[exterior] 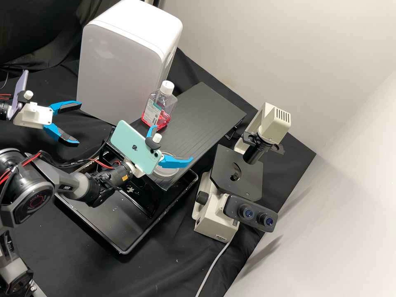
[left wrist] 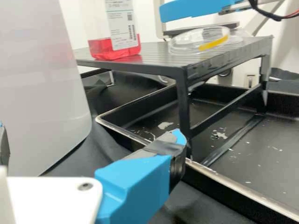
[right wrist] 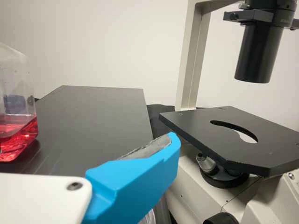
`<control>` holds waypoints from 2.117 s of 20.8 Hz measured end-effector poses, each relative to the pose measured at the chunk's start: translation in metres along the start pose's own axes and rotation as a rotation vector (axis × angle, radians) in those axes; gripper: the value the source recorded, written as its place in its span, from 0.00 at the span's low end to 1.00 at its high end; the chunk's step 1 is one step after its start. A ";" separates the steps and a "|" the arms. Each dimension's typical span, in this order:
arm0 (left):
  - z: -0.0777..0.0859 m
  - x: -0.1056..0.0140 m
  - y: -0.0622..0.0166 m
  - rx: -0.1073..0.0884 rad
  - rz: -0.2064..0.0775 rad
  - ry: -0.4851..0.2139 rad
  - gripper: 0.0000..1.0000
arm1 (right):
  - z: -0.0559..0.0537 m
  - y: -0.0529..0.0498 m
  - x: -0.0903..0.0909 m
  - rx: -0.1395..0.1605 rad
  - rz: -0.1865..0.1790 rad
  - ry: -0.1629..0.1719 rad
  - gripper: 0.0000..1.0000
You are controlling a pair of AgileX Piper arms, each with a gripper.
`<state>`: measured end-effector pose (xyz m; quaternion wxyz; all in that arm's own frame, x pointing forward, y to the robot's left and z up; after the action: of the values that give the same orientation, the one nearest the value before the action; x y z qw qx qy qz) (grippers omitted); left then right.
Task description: Place the lid on the petri dish
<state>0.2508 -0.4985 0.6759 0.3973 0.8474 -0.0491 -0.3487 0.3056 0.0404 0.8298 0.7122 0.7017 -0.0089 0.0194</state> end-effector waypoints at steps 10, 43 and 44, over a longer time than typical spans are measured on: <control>0.004 -0.002 -0.0030 0.000 -0.014 -0.015 1.00 | 0.000 -0.001 -0.002 0.000 -0.002 0.002 1.00; 0.004 -0.002 -0.0030 -0.008 -0.014 -0.015 1.00 | -0.008 -0.051 -0.053 -0.159 -0.053 0.041 1.00; 0.004 -0.002 -0.0030 -0.008 -0.014 -0.015 1.00 | -0.008 -0.052 -0.053 -0.163 -0.050 0.037 1.00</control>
<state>0.2462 -0.4985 0.6730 0.3981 0.8435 -0.0446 -0.3579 0.2545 0.0468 0.7760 0.7671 0.6410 0.0200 0.0137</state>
